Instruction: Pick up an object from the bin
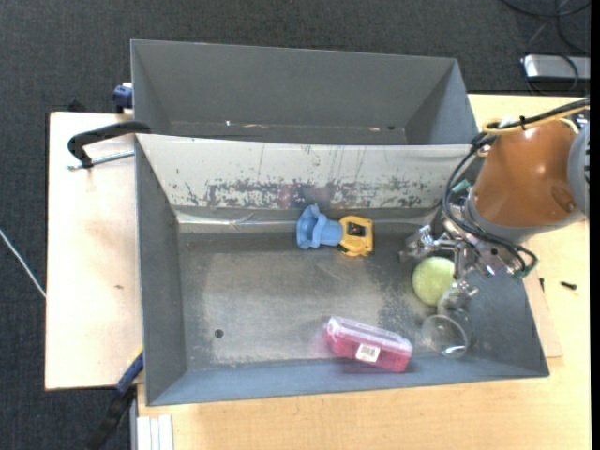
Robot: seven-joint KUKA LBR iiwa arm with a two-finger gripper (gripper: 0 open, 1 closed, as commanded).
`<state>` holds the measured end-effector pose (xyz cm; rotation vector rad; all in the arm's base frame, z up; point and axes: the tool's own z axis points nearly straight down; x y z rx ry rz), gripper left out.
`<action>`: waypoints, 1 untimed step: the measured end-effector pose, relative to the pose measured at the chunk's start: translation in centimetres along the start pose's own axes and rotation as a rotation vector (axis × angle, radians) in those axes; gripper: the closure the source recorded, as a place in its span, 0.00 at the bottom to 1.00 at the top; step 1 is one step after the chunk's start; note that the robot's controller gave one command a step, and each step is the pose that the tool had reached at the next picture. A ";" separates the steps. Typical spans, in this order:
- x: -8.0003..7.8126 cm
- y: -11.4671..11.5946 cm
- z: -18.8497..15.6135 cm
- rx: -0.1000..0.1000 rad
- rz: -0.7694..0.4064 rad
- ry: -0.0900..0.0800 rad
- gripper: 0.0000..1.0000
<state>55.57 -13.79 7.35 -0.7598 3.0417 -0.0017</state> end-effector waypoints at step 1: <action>-3.9 -1.4 0.0 -0.001 -0.236 0.002 1.00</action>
Offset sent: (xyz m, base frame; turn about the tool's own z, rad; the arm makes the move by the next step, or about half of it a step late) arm 0.0000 0.0000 0.0000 0.0000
